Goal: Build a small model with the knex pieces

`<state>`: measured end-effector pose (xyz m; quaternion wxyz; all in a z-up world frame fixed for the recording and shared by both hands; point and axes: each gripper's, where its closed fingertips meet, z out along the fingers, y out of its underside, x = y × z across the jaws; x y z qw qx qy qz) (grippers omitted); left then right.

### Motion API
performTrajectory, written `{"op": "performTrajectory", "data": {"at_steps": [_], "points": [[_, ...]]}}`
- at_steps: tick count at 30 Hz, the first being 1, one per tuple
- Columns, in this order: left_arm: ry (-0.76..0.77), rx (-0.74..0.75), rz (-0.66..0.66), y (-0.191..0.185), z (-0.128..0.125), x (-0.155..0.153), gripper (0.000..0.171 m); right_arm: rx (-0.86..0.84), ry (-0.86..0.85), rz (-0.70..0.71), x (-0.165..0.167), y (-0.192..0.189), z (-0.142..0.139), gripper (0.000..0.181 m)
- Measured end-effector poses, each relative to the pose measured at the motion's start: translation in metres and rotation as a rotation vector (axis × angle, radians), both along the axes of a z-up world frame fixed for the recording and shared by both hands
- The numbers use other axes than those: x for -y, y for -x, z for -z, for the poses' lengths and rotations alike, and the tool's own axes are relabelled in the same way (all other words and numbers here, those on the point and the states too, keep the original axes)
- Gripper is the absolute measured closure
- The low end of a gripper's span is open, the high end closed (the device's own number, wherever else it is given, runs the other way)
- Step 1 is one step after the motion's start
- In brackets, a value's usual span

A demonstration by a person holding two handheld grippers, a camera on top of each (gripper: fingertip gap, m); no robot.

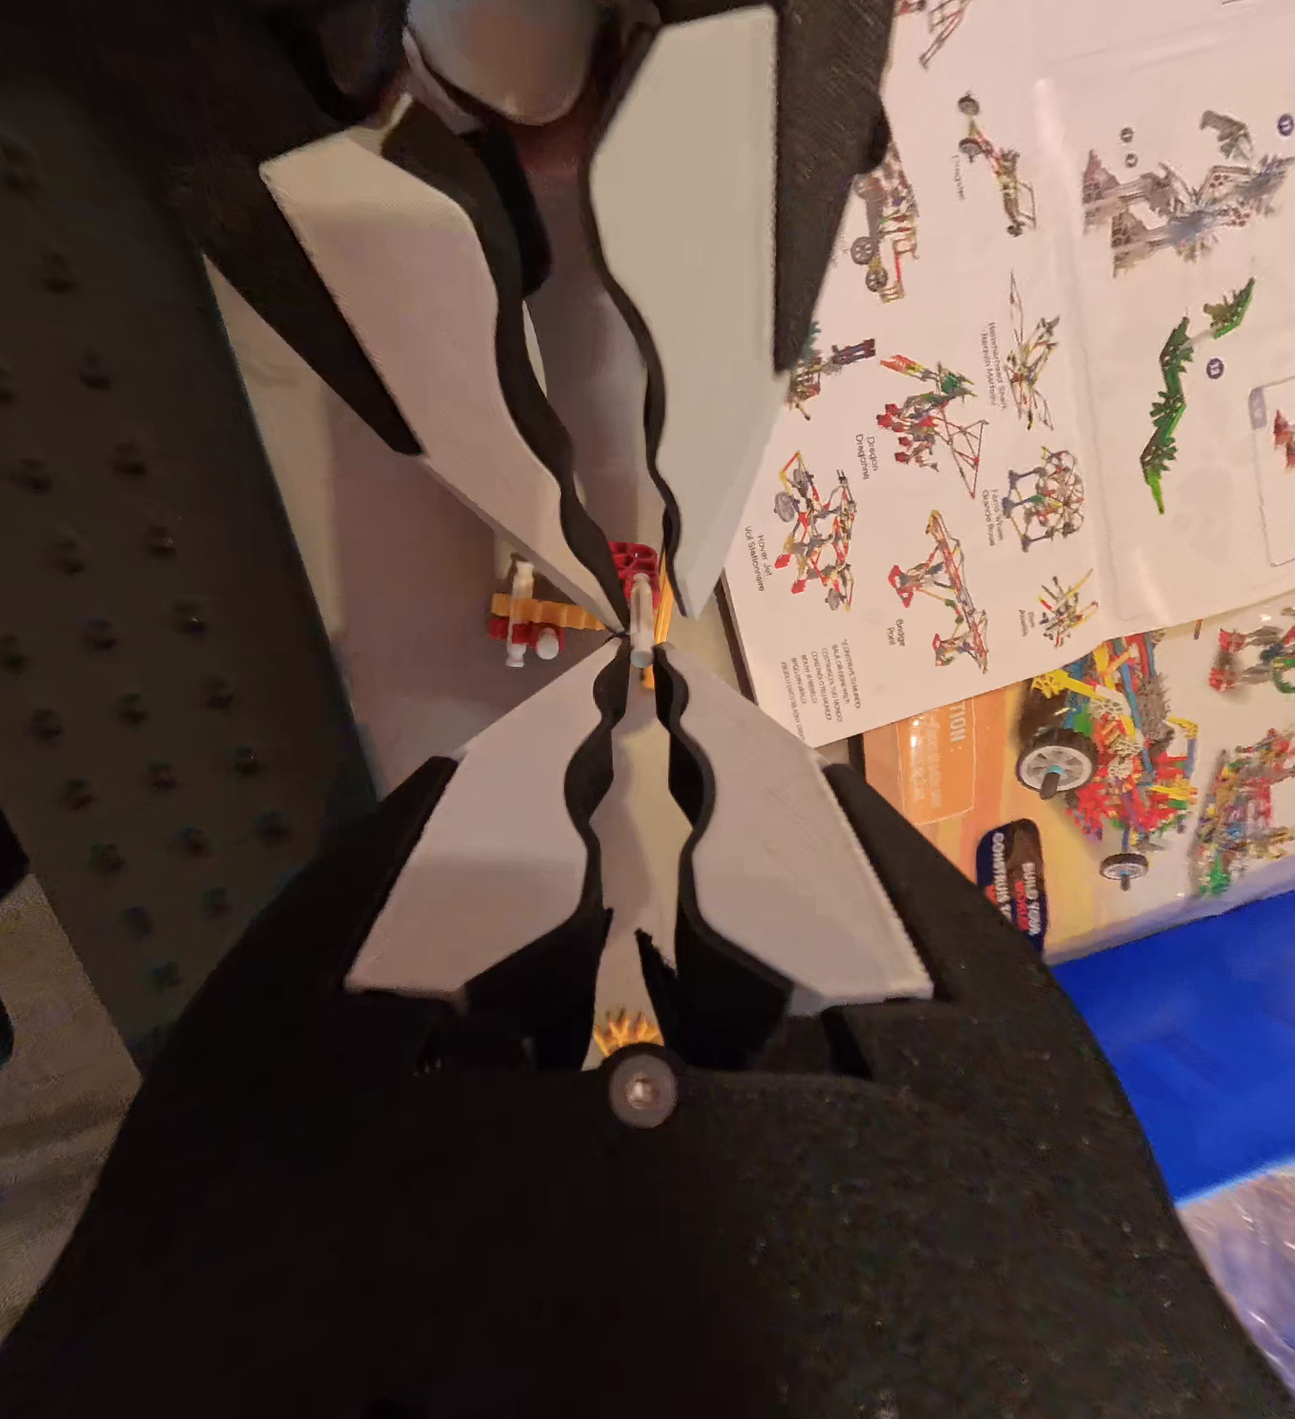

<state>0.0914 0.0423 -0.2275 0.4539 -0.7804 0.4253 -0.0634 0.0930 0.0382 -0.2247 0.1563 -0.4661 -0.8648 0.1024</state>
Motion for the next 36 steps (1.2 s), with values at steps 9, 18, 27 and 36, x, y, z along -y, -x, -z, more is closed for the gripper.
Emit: {"op": "performTrajectory", "data": {"at_steps": [9, 18, 27, 36], "points": [[-0.003, 0.037, 0.002, 0.004, -0.004, 0.004, 0.169, 0.064, -0.026, 0.015, 0.002, 0.009, -0.006, 0.176], [-0.028, 0.191, 0.002, 0.007, -0.019, 0.005, 0.169, -0.151, 0.237, 0.104, 0.005, 0.014, -0.021, 0.176], [-0.039, 0.160, -0.004, 0.005, -0.015, 0.002, 0.167, -0.128, 0.237, 0.129, 0.005, 0.015, -0.019, 0.180], [-0.002, 0.158, -0.052, 0.012, -0.012, 0.002, 0.170, -0.153, 0.233, 0.149, 0.001, 0.018, -0.020, 0.177]]}}
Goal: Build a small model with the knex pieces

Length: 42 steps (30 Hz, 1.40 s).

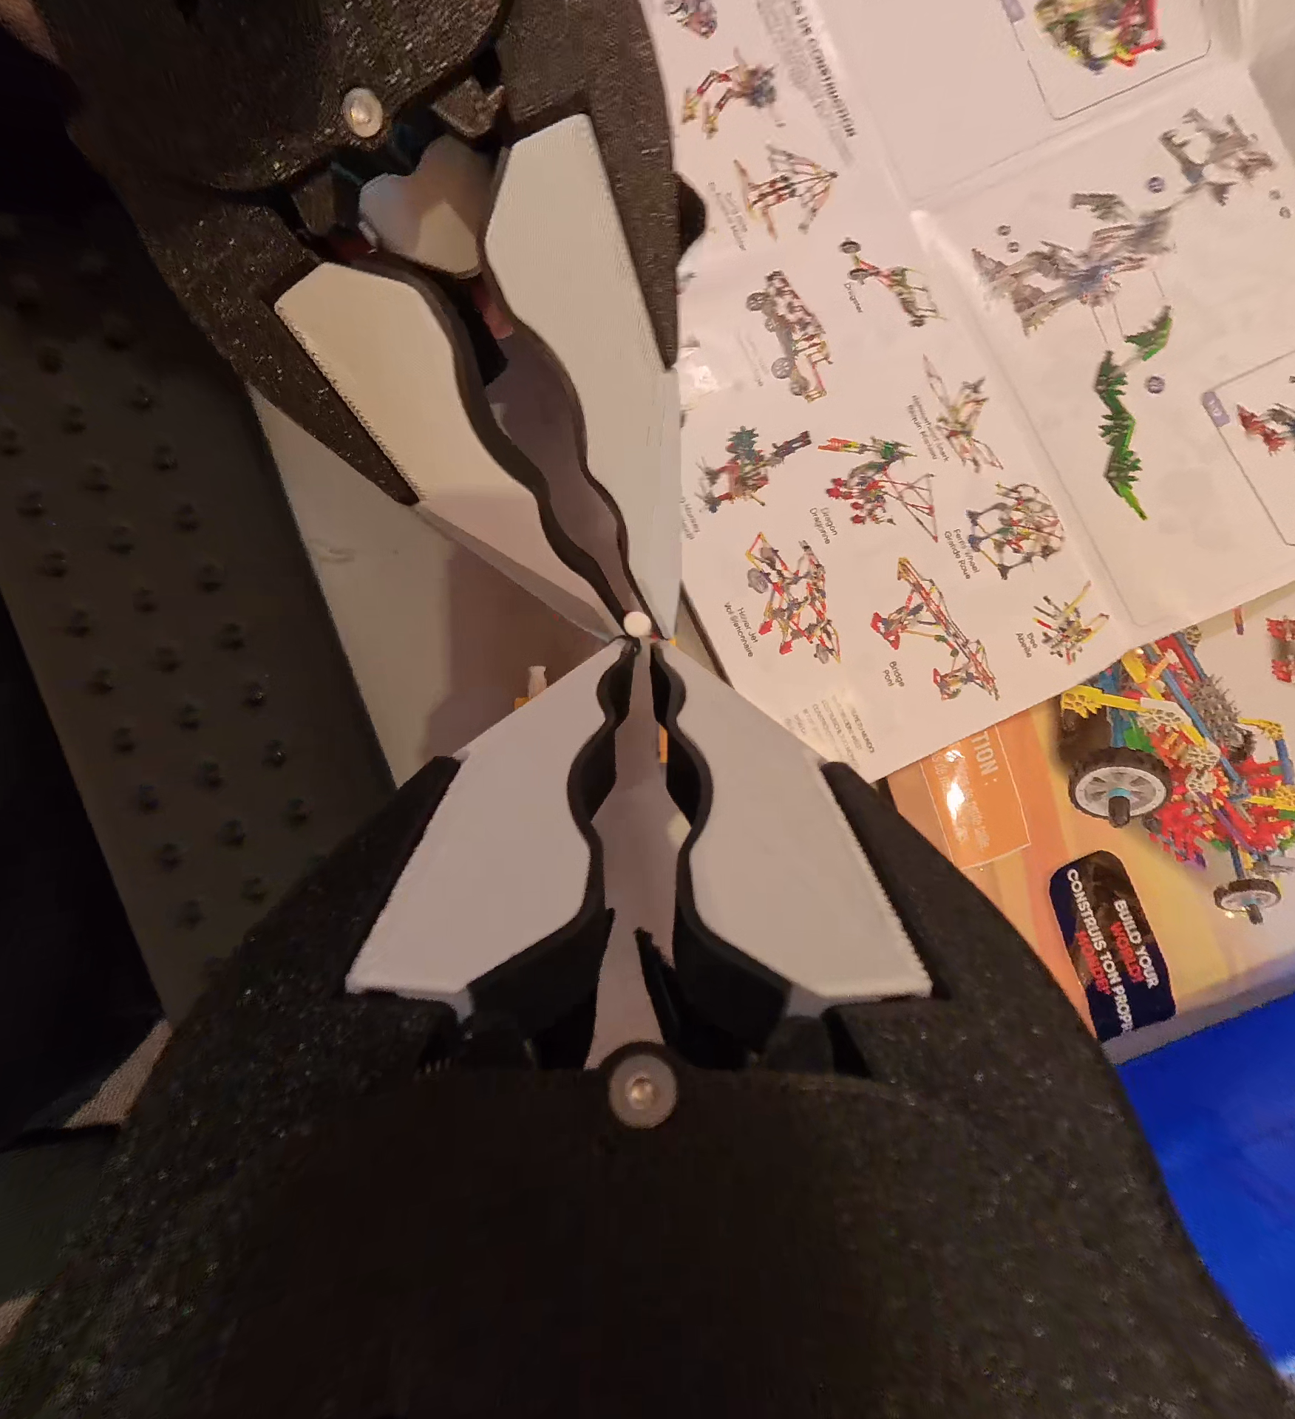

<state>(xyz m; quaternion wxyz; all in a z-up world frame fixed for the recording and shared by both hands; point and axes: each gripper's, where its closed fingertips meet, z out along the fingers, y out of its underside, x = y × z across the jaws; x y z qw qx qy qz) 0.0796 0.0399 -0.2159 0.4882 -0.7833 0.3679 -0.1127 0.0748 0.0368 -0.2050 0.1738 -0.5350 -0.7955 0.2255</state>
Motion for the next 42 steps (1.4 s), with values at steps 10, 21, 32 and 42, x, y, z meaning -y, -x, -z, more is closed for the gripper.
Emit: {"op": "performTrajectory", "data": {"at_steps": [10, 21, 32, 42], "points": [[0.109, 0.100, -0.081, 0.001, 0.011, 0.003, 0.170, -0.072, 0.040, -0.017, 0.013, -0.035, 0.032, 0.141], [0.197, 0.104, -0.130, -0.002, 0.034, 0.009, 0.170, -0.064, 0.016, -0.007, 0.025, -0.027, 0.073, 0.144], [0.244, 0.129, -0.152, 0.000, 0.041, 0.015, 0.169, -0.089, 0.061, 0.085, 0.021, -0.020, 0.070, 0.154], [0.262, 0.091, -0.164, -0.001, 0.045, 0.017, 0.163, -0.082, 0.098, 0.123, 0.027, -0.013, 0.073, 0.154]]}}
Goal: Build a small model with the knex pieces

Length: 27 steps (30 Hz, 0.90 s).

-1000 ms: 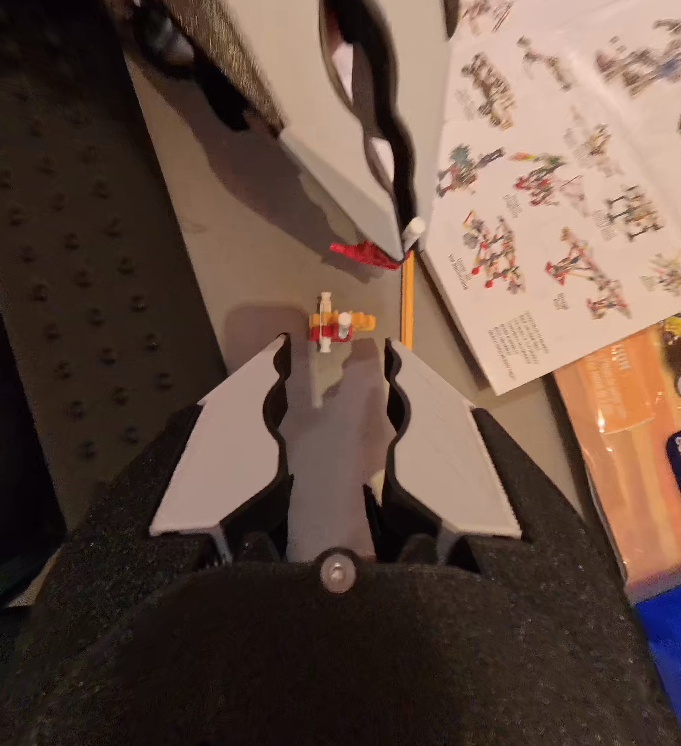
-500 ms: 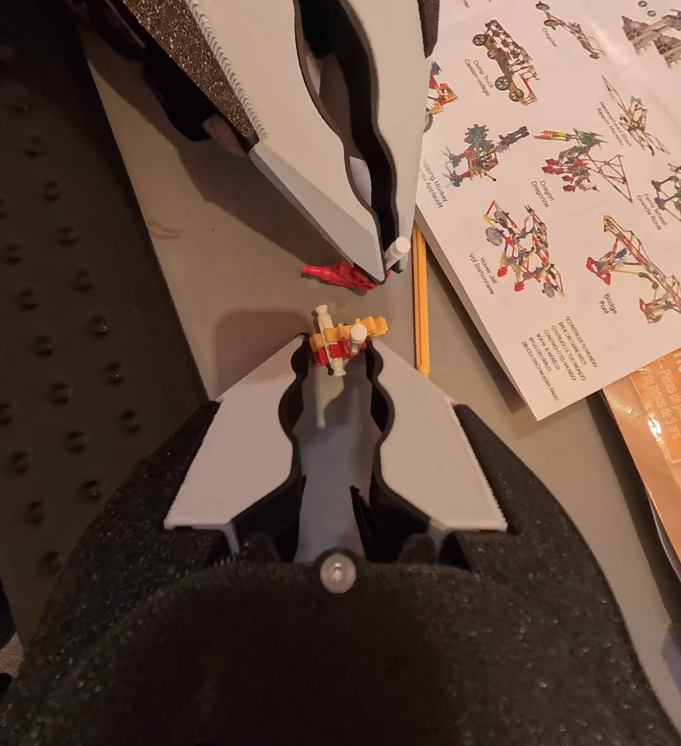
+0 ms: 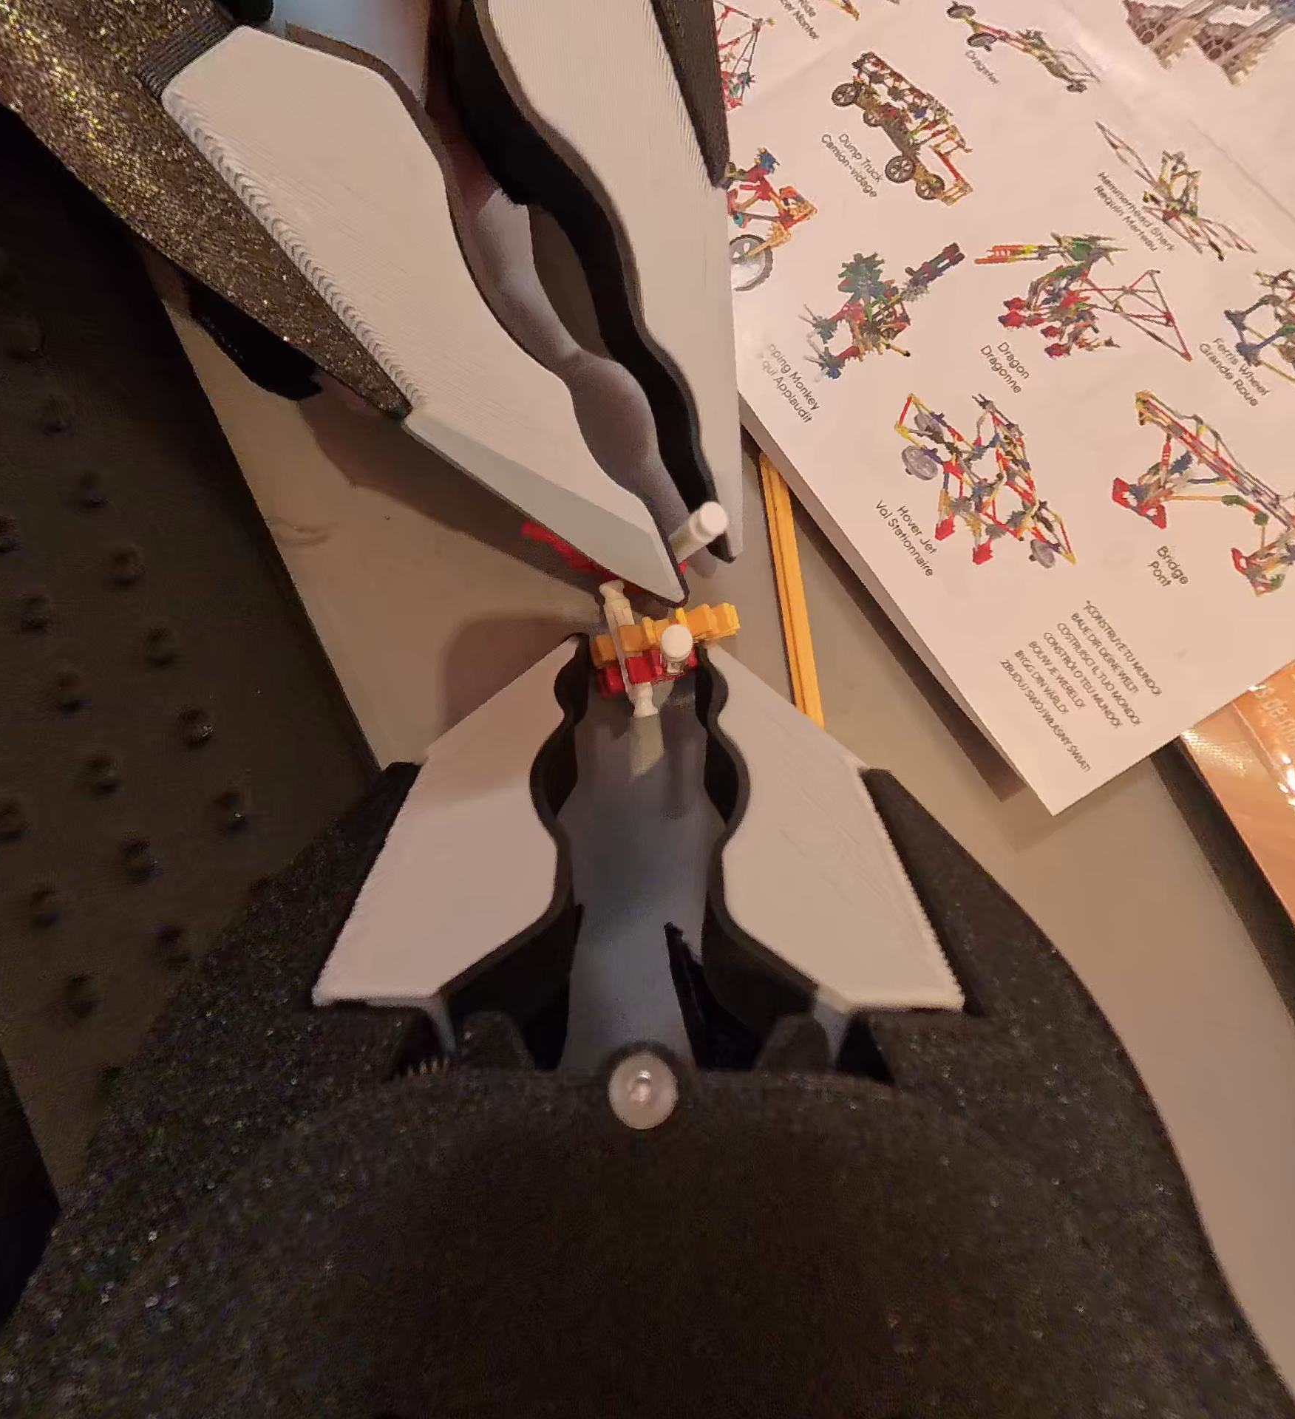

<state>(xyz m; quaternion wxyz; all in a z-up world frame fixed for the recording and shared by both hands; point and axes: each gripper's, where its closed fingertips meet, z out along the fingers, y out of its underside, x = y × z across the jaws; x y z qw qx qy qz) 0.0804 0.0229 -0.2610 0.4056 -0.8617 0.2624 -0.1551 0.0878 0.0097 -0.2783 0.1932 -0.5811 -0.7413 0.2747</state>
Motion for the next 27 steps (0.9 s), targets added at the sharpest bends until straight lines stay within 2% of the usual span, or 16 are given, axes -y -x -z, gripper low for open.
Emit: {"op": "performTrajectory", "data": {"at_steps": [6, 13, 18, 27], "points": [[0.011, 0.032, 0.008, -0.001, -0.002, 0.004, 0.158, -0.001, 0.005, -0.002, 0.000, -0.001, 0.000, 0.154], [0.007, 0.034, 0.034, 0.003, -0.007, 0.011, 0.142, -0.003, 0.009, -0.010, 0.001, -0.002, 0.000, 0.154], [0.013, -0.018, 0.103, 0.004, -0.004, 0.018, 0.140, -0.005, 0.009, -0.024, 0.001, -0.002, -0.002, 0.155], [0.034, -0.059, 0.161, 0.000, 0.009, 0.022, 0.149, 0.011, 0.013, -0.050, 0.005, -0.001, -0.002, 0.155]]}}
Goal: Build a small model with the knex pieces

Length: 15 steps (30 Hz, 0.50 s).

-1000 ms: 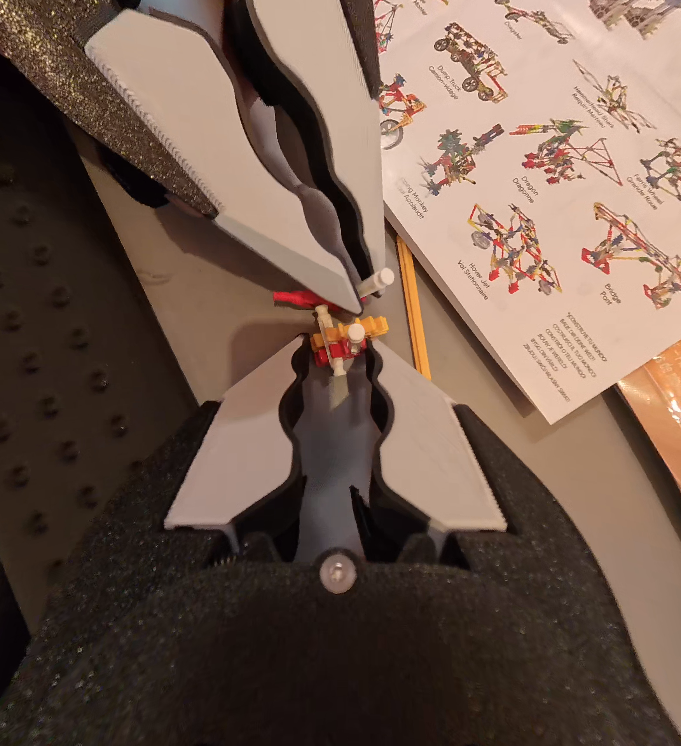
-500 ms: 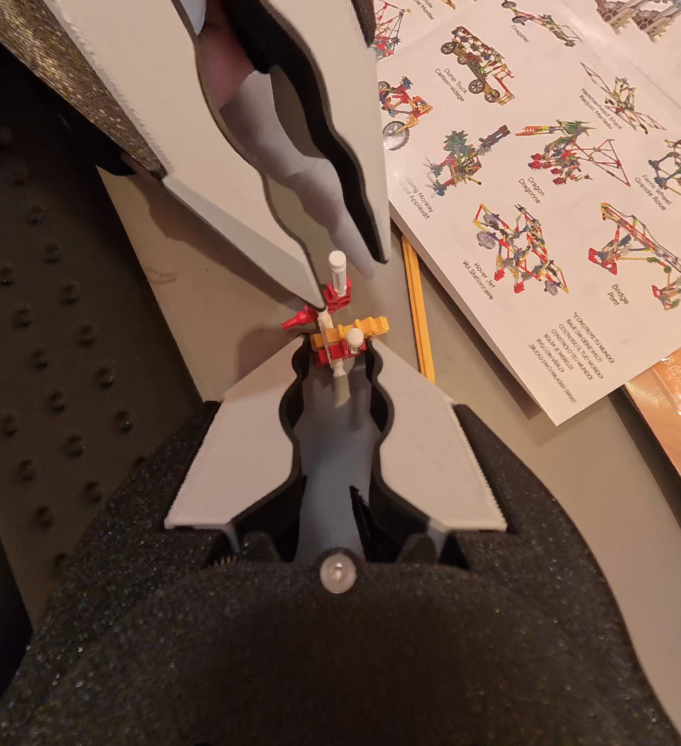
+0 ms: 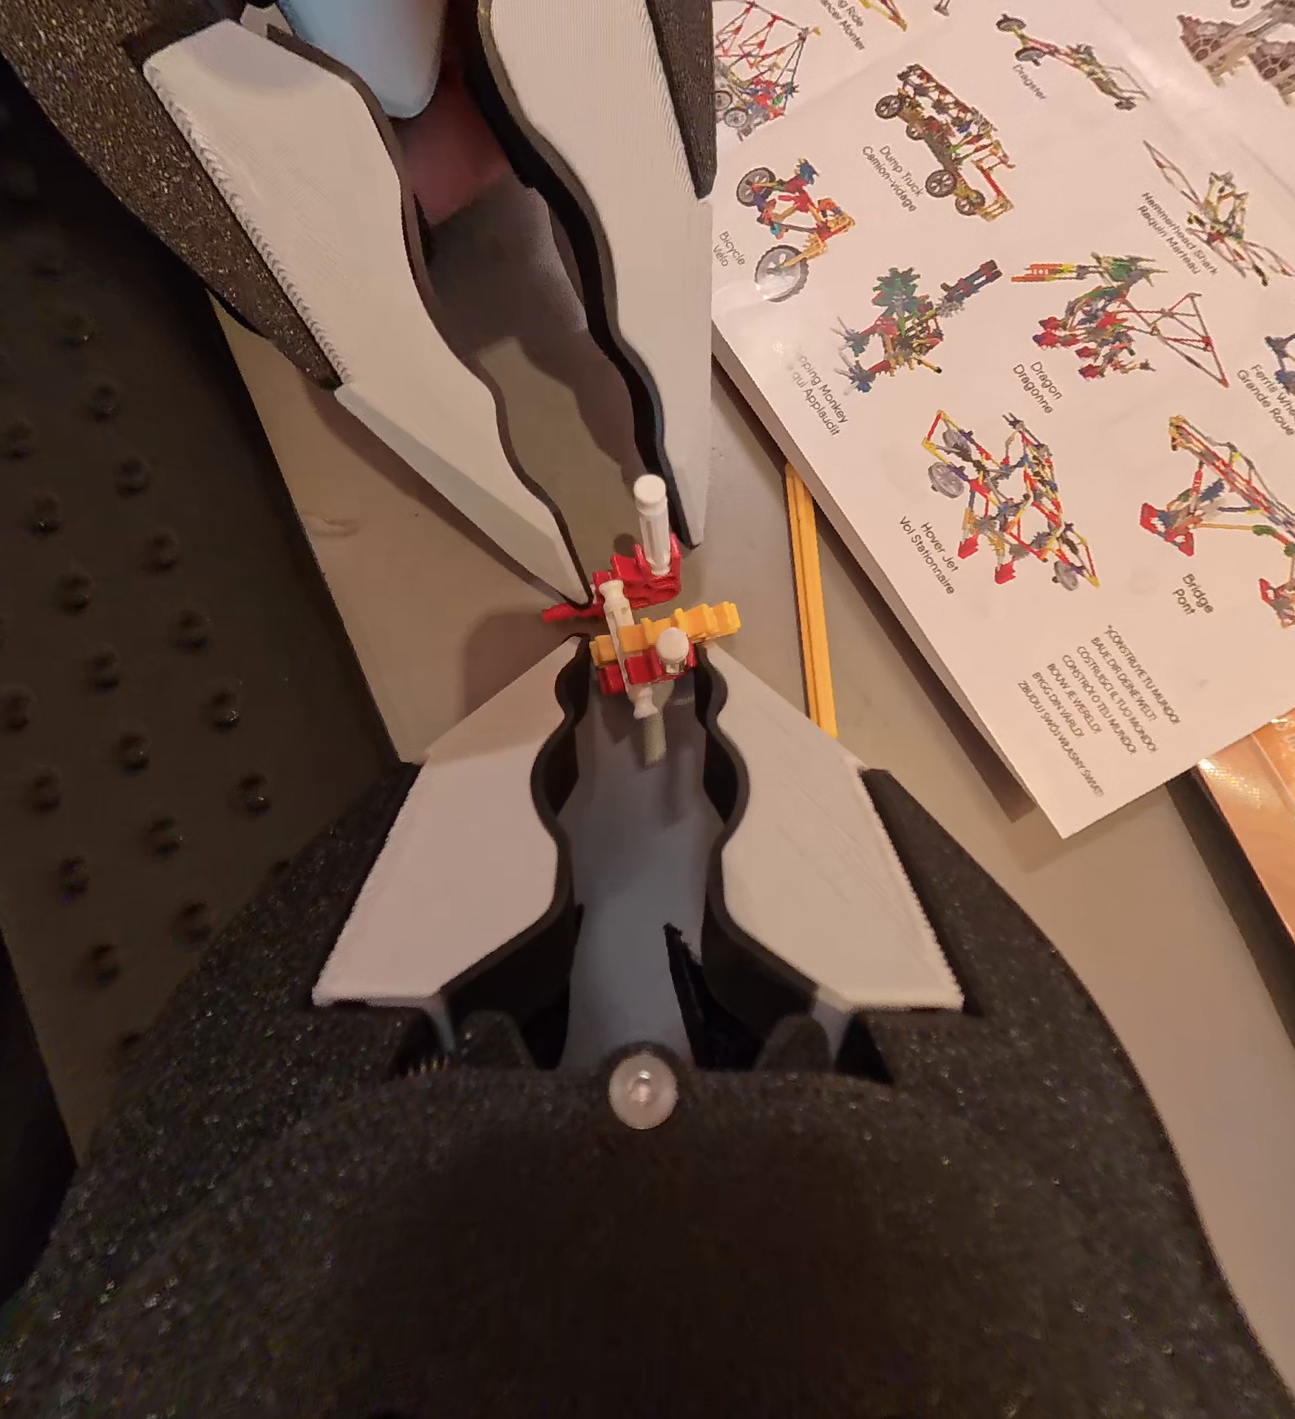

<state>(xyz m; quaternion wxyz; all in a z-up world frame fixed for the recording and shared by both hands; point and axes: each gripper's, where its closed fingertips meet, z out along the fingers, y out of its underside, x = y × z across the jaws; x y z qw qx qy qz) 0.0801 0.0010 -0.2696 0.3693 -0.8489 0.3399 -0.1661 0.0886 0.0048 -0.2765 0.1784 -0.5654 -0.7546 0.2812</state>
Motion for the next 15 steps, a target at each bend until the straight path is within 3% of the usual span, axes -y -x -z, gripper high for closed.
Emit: {"op": "performTrajectory", "data": {"at_steps": [6, 15], "points": [[-0.002, -0.008, 0.012, -0.0029, 0.0017, 0.0006, 0.152, 0.009, -0.009, -0.006, -0.0011, 0.0003, 0.0005, 0.155], [-0.013, -0.033, 0.003, -0.0002, 0.0019, 0.0006, 0.141, 0.003, -0.011, -0.020, -0.0051, -0.0034, -0.0042, 0.155]]}}
